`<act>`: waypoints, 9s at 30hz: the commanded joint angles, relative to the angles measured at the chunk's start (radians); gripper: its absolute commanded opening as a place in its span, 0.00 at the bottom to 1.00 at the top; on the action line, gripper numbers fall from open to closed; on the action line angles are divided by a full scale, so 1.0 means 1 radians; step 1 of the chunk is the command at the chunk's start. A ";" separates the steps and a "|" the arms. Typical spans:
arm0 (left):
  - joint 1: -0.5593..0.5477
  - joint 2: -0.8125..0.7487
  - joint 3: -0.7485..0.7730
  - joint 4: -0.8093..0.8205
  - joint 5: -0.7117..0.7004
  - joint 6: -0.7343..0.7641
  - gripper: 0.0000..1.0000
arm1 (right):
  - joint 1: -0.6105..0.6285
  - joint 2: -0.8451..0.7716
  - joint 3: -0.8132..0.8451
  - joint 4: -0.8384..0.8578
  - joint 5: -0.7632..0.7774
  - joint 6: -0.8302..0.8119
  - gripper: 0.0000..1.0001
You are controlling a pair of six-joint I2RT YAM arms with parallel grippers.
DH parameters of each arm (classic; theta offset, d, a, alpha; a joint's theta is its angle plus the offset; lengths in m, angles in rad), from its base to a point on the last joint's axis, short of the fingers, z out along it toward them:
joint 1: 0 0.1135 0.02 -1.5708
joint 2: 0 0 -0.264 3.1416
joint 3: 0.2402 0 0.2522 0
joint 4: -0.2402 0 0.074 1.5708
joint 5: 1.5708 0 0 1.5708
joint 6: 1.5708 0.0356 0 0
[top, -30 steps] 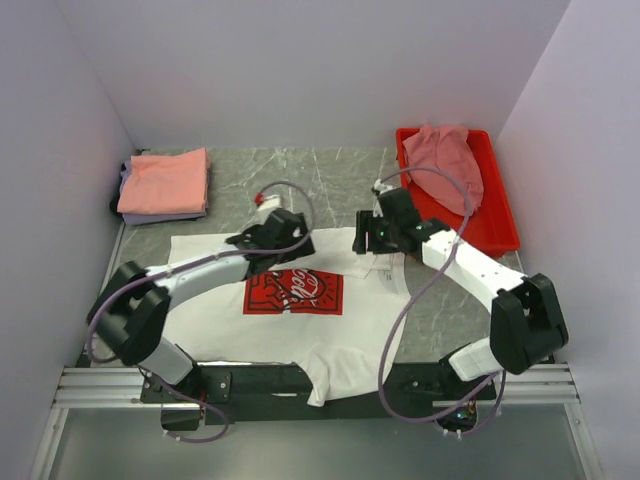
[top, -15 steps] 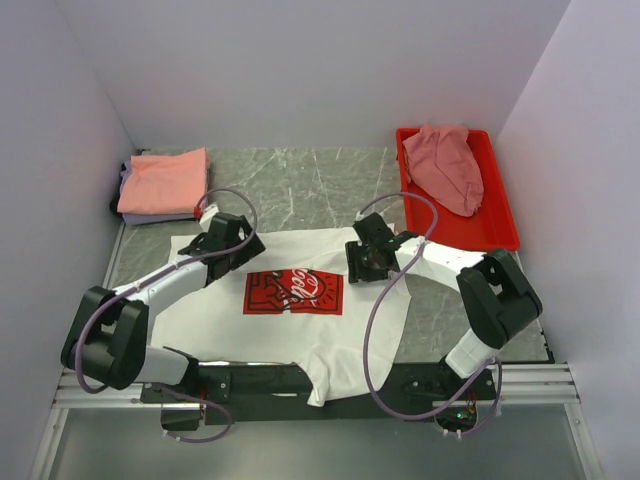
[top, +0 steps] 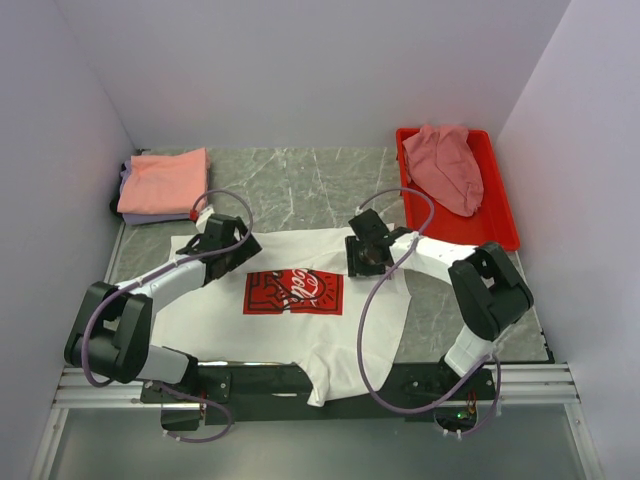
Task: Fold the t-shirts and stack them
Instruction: Fold the tshirt
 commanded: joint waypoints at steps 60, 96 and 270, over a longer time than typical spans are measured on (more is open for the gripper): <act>0.012 -0.057 0.000 -0.020 -0.022 0.036 0.99 | 0.265 -0.124 0.118 -0.260 -0.199 0.296 0.33; 0.254 0.338 0.276 -0.080 0.055 0.059 0.99 | -0.221 0.310 0.404 -0.095 0.045 0.026 0.86; 0.266 -0.691 -0.223 -0.723 -0.078 -0.526 0.00 | 0.893 -0.277 -0.149 -0.254 0.077 0.024 0.05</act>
